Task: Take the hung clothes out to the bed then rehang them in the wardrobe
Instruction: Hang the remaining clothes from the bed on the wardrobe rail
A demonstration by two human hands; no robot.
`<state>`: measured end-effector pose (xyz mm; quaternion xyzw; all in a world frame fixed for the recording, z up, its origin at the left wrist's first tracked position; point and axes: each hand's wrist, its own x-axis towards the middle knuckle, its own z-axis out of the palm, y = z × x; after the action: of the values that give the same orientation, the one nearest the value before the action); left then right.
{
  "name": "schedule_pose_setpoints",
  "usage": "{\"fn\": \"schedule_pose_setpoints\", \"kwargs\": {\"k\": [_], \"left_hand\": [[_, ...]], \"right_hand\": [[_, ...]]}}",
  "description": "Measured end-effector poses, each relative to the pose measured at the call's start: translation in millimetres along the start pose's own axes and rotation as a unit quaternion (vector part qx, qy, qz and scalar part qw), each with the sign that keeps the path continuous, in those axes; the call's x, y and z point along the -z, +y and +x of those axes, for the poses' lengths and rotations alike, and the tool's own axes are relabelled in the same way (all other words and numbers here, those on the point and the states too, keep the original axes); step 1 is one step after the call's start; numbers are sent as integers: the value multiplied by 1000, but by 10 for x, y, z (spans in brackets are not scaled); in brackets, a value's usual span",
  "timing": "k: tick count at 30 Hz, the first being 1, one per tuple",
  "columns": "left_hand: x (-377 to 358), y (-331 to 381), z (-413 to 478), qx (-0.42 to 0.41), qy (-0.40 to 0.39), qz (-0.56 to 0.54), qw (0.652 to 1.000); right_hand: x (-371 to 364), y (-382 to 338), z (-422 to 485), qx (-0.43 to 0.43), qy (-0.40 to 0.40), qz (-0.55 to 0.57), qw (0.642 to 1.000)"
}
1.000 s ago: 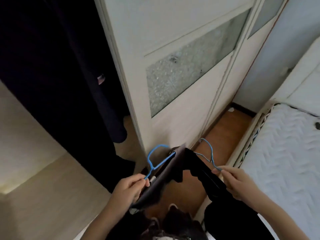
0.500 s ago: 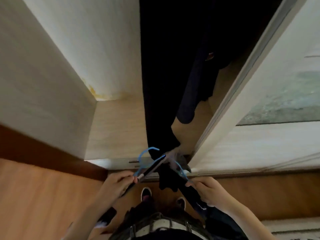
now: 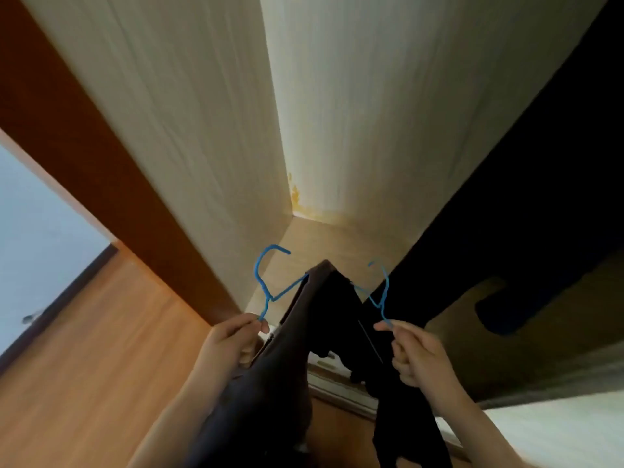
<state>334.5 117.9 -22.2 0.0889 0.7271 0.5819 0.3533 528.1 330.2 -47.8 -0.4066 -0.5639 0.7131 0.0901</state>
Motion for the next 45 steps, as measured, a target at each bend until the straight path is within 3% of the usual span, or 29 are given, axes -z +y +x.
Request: {"fn": "schedule_pose_setpoints", "kwargs": {"k": [7, 13, 24, 33, 40, 45], "left_hand": [[246, 891, 405, -59, -112, -111, 986], [158, 2061, 513, -143, -193, -162, 957], [-203, 4054, 254, -357, -207, -146, 899], [-791, 4988, 507, -434, -126, -88, 888], [-1179, 5056, 831, -420, -109, -38, 900], [-1310, 4990, 1035, -401, -94, -4, 911]], "right_hand": [[-529, -1161, 70, 94, 55, 94, 990], [-736, -2305, -203, 218, 94, 155, 959], [-784, -4190, -599, 403, 100, 134, 900], [-687, -5029, -385, 435, 164, 111, 879], [-548, -5224, 30, 405, 222, 57, 885], [-459, -5220, 222, 362, 221, 55, 904]]}}
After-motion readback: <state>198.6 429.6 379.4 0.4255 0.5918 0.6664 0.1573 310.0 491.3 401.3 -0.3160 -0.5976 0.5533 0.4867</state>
